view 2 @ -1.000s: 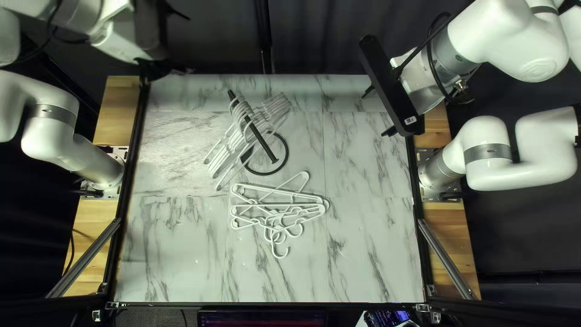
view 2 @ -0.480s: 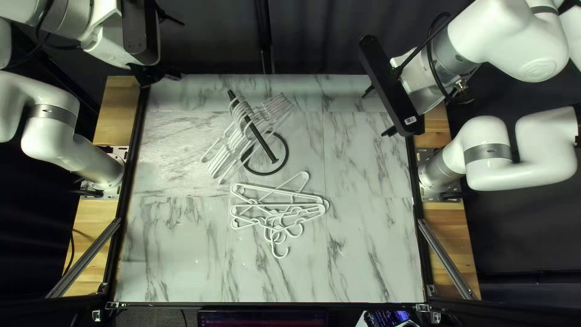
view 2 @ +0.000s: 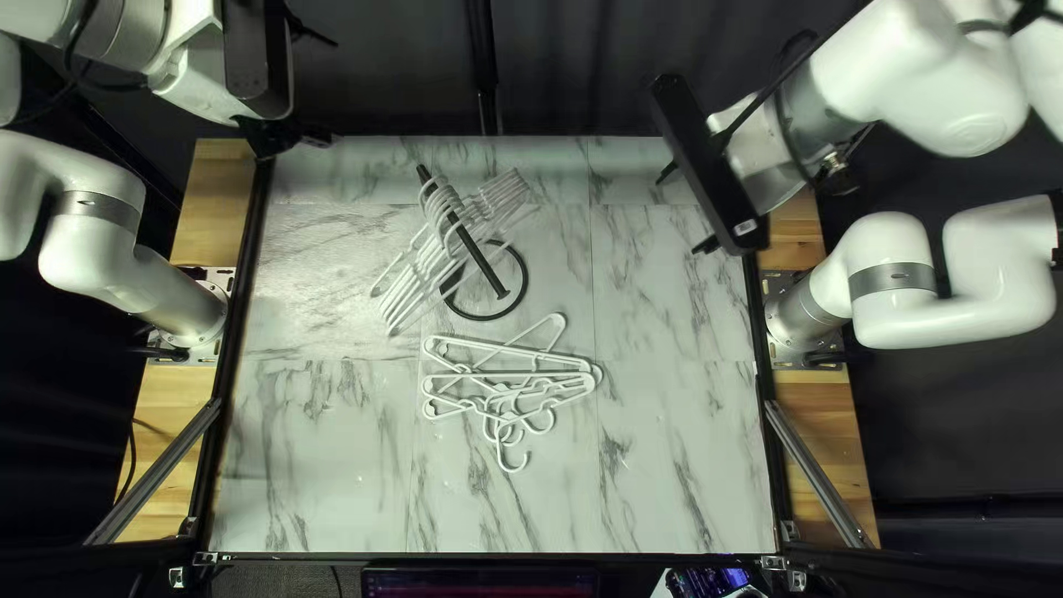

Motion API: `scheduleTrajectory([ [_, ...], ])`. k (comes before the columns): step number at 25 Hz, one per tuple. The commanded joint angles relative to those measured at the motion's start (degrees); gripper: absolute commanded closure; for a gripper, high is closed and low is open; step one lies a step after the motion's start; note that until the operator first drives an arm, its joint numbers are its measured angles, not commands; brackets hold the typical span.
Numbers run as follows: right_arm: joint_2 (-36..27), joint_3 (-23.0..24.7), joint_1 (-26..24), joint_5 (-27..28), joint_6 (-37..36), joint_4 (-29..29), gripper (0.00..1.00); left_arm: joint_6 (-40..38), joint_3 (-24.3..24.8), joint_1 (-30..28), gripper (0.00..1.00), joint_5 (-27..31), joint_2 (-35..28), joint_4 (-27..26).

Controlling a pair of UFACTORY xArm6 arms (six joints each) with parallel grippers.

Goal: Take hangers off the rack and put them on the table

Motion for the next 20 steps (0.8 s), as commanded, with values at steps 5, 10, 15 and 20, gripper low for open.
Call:
scheduleTrajectory([
  [5,4.98,6.11,-5.70,-12.68,-11.51,3.23,0.00,0.00,0.00,0.00,0.00,0.00,0.00,0.00],
  [10,11.09,6.46,-9.44,-18.19,-17.91,6.44,0.00,0.00,0.00,0.00,0.00,0.00,0.00,0.00],
  [15,17.79,3.95,-10.31,-22.10,-15.54,6.81,0.00,0.00,0.00,0.00,0.00,0.00,0.00,0.00],
  [20,20.55,2.44,-9.06,-24.40,-6.01,3.64,0.00,0.00,0.00,0.00,0.00,0.00,0.00,0.00],
])
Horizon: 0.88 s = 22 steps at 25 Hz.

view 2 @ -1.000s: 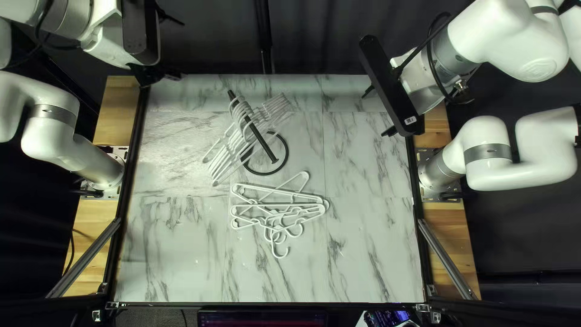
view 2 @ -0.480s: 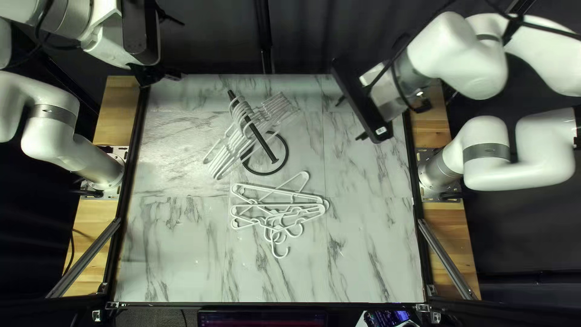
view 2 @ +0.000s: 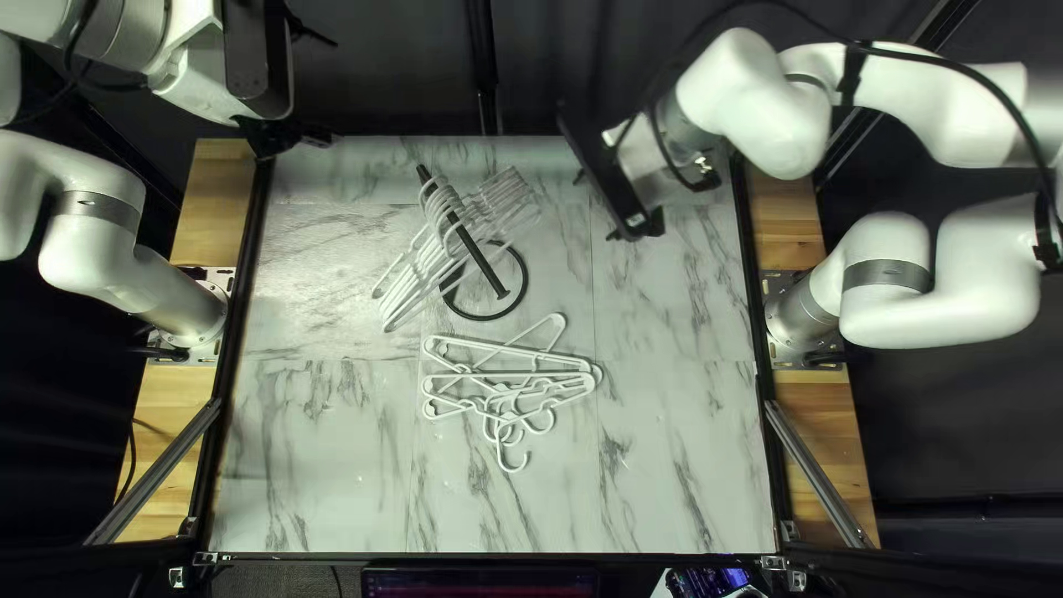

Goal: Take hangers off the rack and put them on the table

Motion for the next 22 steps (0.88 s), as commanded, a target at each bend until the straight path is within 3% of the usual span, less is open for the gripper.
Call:
scheduleTrajectory([
  [1,1.85,-1.07,1.25,-2.23,8.01,-2.91,0.00,0.00,0.00,0.00,0.00,0.00,0.00,0.00],
  [4,2.92,-0.35,1.97,-5.77,7.75,-2.27,0.00,0.00,0.00,0.00,0.00,0.00,0.00,0.00],
  [11,2.92,-0.35,1.97,-5.77,7.75,-2.27,0.00,0.00,0.00,0.00,0.00,0.00,0.00,0.00],
  [14,4.63,-1.07,1.68,-7.84,-0.52,3.47,0.00,0.00,0.00,0.00,0.00,0.00,0.00,0.00],
  [16,6.23,-2.02,1.82,-8.50,-1.54,4.26,0.00,0.00,0.00,0.00,0.00,0.00,0.00,0.00],
  [22,10.94,-5.62,3.00,-8.77,2.58,0.74,0.00,0.00,0.00,0.00,0.00,0.00,0.00,0.00],
])
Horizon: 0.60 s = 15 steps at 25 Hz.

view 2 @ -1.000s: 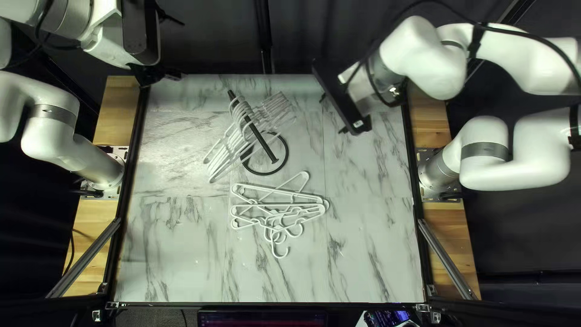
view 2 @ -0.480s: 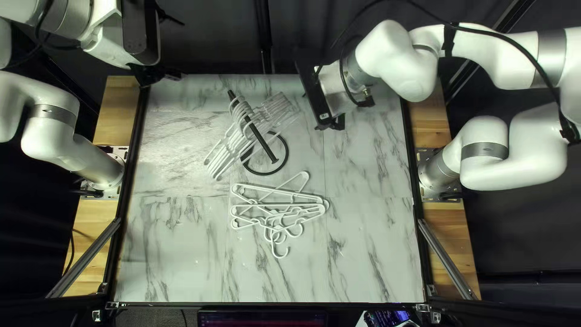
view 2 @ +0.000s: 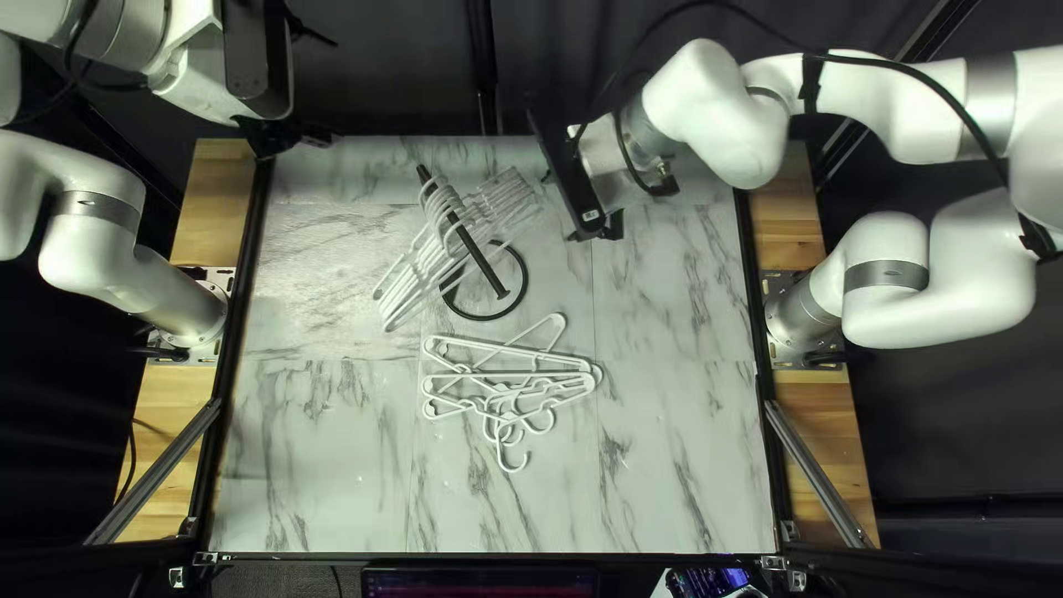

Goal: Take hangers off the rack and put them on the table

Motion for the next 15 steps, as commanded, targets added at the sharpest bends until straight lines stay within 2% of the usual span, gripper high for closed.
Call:
scheduleTrajectory([
  [1,2.56,-2.35,0.67,0.19,2.87,-2.55,0.00,0.00,0.00,0.00,0.00,0.00,0.00,0.00],
  [8,1.57,-2.04,1.37,1.02,6.35,-4.94,0.00,0.00,0.00,0.00,0.00,0.00,0.00,0.00],
  [15,3.92,-1.85,0.91,-0.97,4.08,-2.40,0.00,0.00,0.00,0.00,0.00,0.00,0.00,0.00],
])
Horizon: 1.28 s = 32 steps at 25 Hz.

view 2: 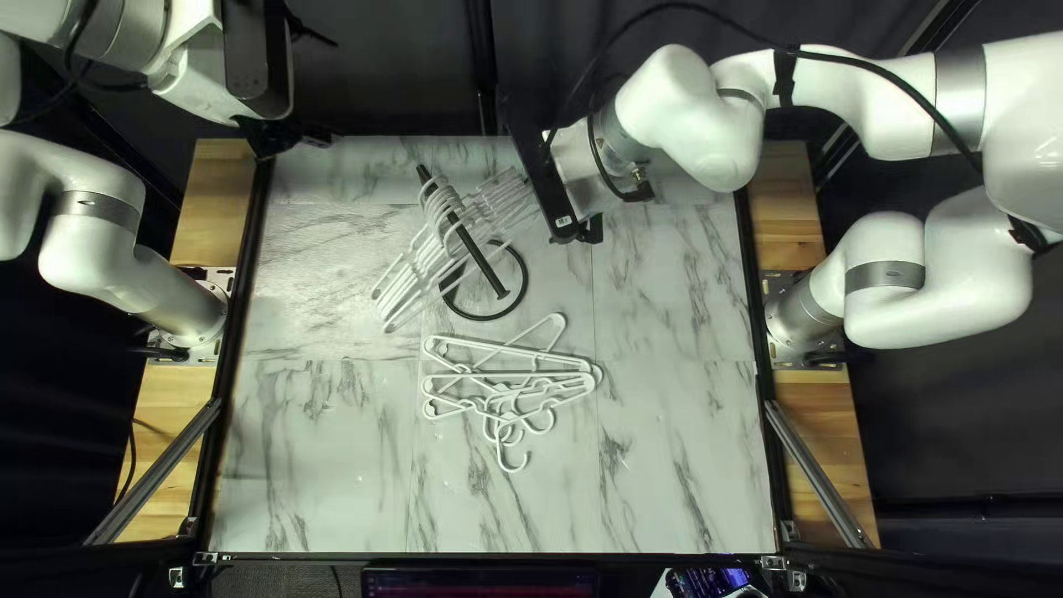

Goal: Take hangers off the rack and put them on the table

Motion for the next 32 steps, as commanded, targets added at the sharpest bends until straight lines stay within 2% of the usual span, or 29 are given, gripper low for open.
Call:
scheduleTrajectory([
  [1,1.35,0.01,-0.40,-1.08,-1.74,1.72,0.00,0.00,0.00,0.00,0.00,0.00,0.00,0.00],
  [17,0.11,2.57,1.24,-2.96,-0.39,2.49,0.00,0.00,0.00,0.00,0.00,0.00,0.00,0.00],
  [32,0.67,3.33,1.62,-4.20,-2.09,4.95,0.00,0.00,0.00,0.00,0.00,0.00,0.00,0.00],
])
